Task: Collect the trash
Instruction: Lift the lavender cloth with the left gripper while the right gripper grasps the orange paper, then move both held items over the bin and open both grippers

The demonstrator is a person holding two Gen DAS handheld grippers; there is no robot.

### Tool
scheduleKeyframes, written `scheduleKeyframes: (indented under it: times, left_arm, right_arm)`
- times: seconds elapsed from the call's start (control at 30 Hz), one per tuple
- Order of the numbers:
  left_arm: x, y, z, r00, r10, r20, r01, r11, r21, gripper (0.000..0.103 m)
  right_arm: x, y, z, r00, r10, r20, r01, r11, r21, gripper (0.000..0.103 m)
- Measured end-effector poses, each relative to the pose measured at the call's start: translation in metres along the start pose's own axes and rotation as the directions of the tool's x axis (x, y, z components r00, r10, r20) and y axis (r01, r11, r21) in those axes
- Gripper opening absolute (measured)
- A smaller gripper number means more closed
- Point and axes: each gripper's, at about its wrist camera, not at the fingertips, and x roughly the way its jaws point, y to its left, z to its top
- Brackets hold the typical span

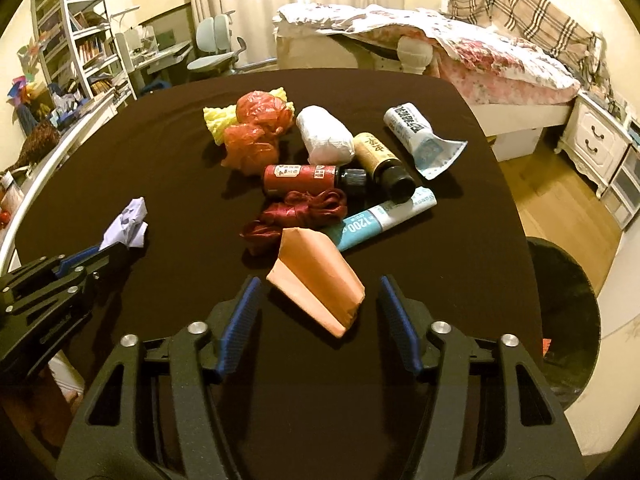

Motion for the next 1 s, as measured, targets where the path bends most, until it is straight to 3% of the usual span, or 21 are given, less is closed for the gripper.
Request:
scheduleKeyframes:
  times: [0.17, 0.6, 1.0]
  left_arm:
    - [0.0, 0.001, -0.002, 1.0, -0.002, 0.002, 0.002, 1.0, -0.003, 0.023]
    - [-0.012, -0.01, -0.001, 0.999, -0.038, 0.025, 0.038, 0.999, 0.007, 0.023]
    - [-0.023, -0.062, 0.004, 0.989, -0.142, 0.051, 0.137, 0.986, 0.092, 0.023]
  right_arm:
    - [-0.003, -0.001, -0.003, 1.0, 0.005, 0.009, -0.005, 1.0, -0.005, 0.029]
    - [-0.024, -0.017, -0.011, 0.999, 0.0, 0.047, -0.003, 0.999, 0.051, 0.027]
    - [-0.054, -0.068, -0.014, 0.991, -0.084, 0.101, 0.066, 0.984, 0.167, 0.027]
